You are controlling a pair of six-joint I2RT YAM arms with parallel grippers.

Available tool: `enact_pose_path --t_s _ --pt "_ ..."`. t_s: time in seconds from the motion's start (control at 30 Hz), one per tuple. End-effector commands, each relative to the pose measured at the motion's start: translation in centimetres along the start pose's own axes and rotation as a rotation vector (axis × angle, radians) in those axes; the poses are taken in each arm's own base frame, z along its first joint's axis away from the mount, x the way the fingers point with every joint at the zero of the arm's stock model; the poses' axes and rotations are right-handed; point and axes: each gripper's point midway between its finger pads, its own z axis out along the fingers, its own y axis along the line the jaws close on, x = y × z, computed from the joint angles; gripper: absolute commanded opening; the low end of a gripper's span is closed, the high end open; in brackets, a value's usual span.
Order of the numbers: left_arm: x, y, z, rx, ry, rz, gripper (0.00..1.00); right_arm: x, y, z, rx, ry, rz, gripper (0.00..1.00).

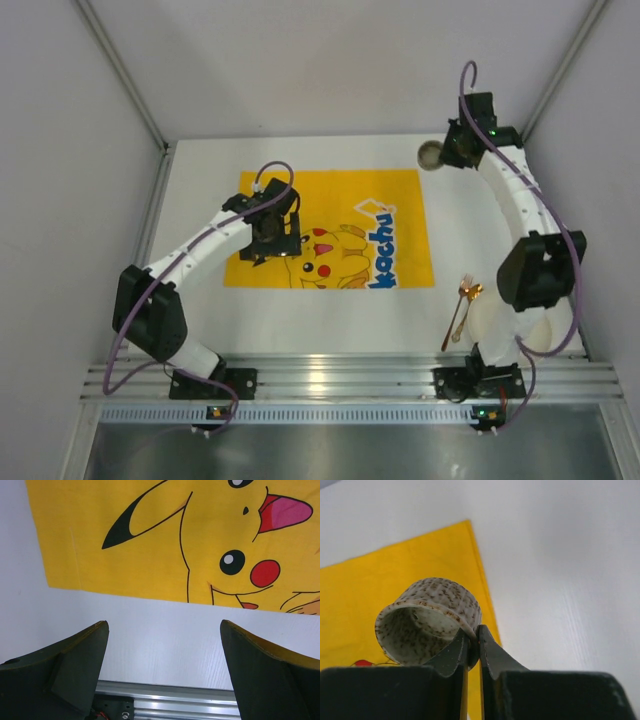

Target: Set the dinner table for one person

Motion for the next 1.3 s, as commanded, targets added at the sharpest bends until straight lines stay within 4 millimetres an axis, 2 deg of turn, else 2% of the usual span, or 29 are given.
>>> enact_pose_path --t_s 0.0,0.03,0.07,0.1,0.17,0.2,0.27,0.3,0.37,0.47,0.5,0.53,0.57,0.6,0.67,0.73,0.8,0.87,0.9,0.97,1.0,1.03,1.07,1.1,1.13,1.17,1.23,1.27 --pt "-0.7 -1.6 1.5 0.051 0.016 0.059 0.99 1.8 4.7 5.4 -0.147 0.148 -0.081 0.00" --pt "-1.1 -2.3 1.7 0.079 0.008 0.056 0.99 2.5 5.5 5.9 -0.176 0.196 -0.083 0.00" --pt "-0.8 -3.0 2.0 0.111 0.028 0.060 0.98 0.7 7.2 5.6 -0.235 0.171 -0.087 0.00" --pt "-0.9 -3.4 2.1 0.137 0.033 0.060 0.98 2.1 8.0 7.6 -0.262 0.233 -0.087 0.00" --pt "-0.9 -4.2 2.4 0.178 0.043 0.090 0.99 2.6 8.4 8.4 -0.230 0.262 -0.086 0.00" --pt "-1.2 -4.3 2.4 0.181 0.041 0.098 0.99 2.1 8.3 9.7 -0.199 0.249 -0.079 0.00" --pt "-1.1 -4.1 2.5 0.174 0.046 0.118 0.98 1.9 8.6 10.3 -0.184 0.246 -0.049 0.00" --pt "-1.1 -3.9 2.7 0.171 0.046 0.117 0.98 2.7 8.5 11.4 -0.175 0.266 -0.042 0.00" --pt "-0.8 -3.8 2.9 0.173 0.058 0.105 0.98 3.3 8.9 12.2 -0.171 0.282 -0.034 0.00" --pt "-0.6 -4.0 3.1 0.179 0.079 0.066 0.98 5.3 9.1 13.5 -0.150 0.330 -0.041 0.00" --pt "-0.8 -4.2 3.0 0.185 0.076 0.055 0.98 6.0 8.7 14.0 -0.131 0.349 -0.040 0.10" --pt "-0.8 -4.4 3.1 0.183 0.080 0.036 0.98 6.6 8.5 14.2 -0.124 0.366 -0.040 0.26" --pt "-0.8 -4.4 3.3 0.175 0.088 0.025 0.98 6.7 8.5 14.1 -0.123 0.370 -0.044 0.48" --pt "-0.9 -4.4 3.1 0.168 0.093 0.017 0.98 6.9 8.5 14.1 -0.125 0.379 -0.050 0.99" --pt "-1.2 -4.0 2.9 0.125 0.099 -0.025 0.98 5.9 8.5 13.2 -0.135 0.360 -0.072 1.00" --pt "-1.7 -4.0 2.3 0.115 0.084 -0.056 0.99 3.4 8.5 11.1 -0.138 0.295 -0.083 1.00" --pt "-2.1 -4.0 1.7 0.115 0.062 -0.104 0.98 0.4 7.5 8.9 -0.120 0.224 -0.026 1.00" --pt "-2.2 -4.5 1.3 0.133 0.058 -0.130 0.98 -0.9 6.9 7.6 -0.108 0.192 -0.002 1.00" --pt "-2.1 -4.9 1.1 0.143 0.060 -0.123 0.98 -1.8 6.8 6.4 -0.115 0.169 0.005 1.00" --pt "-1.9 -5.2 1.0 0.139 0.073 -0.106 0.98 -1.4 5.5 5.7 -0.107 0.191 0.018 1.00" --pt "-2.2 -5.8 0.6 0.152 0.061 -0.089 0.99 -2.0 5.1 4.2 -0.118 0.177 0.026 1.00" --pt "-2.2 -6.0 0.5 0.154 0.058 -0.068 0.98 -1.8 4.2 3.7 -0.102 0.181 0.027 1.00" --pt "-2.4 -6.3 0.6 0.157 0.054 -0.060 0.98 -0.2 2.2 4.1 -0.056 0.228 0.037 1.00" --pt "-2.3 -6.7 0.6 0.165 0.056 -0.044 0.99 -0.8 1.4 1.9 -0.049 0.198 0.043 1.00" --pt "-2.2 -7.1 0.6 0.177 0.054 -0.025 0.99 -0.4 0.0 1.2 -0.008 0.189 0.036 1.00" --pt "-2.1 -7.5 0.6 0.187 0.056 -0.011 0.99 1.4 -1.8 -0.3 0.028 0.211 0.044 1.00" --pt "-1.7 -8.1 0.0 0.215 0.058 0.010 0.99 3.4 -3.1 -1.6 0.054 0.223 0.055 1.00" --pt "-1.2 -8.4 -0.3 0.226 0.059 0.025 0.98 6.4 -4.0 -2.8 0.058 0.269 0.054 1.00"
